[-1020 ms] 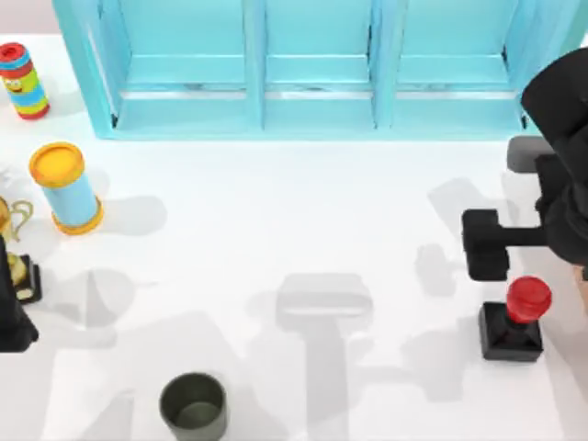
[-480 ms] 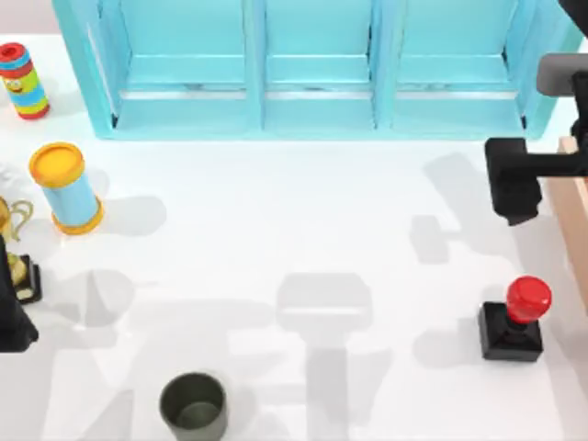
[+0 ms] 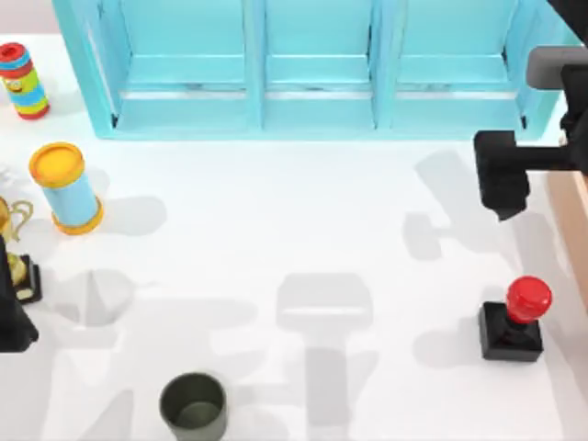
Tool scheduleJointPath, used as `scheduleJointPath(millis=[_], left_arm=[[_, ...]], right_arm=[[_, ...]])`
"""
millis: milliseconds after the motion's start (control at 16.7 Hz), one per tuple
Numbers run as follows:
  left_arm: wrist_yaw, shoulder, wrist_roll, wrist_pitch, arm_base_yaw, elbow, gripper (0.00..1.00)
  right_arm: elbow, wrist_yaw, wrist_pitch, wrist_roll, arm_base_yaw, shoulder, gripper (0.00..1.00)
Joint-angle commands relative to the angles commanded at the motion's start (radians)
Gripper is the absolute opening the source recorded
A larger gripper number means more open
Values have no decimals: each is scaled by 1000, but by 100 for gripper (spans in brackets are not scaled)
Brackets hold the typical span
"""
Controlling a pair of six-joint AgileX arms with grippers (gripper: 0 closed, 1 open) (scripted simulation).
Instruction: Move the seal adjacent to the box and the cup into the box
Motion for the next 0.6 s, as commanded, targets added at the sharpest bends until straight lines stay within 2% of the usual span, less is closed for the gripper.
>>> scheduleJointPath(millis=[600], left_arm=[[0,0,0,0,0,0,100]], right_arm=[[318,-45,-41,344,358,364,100]])
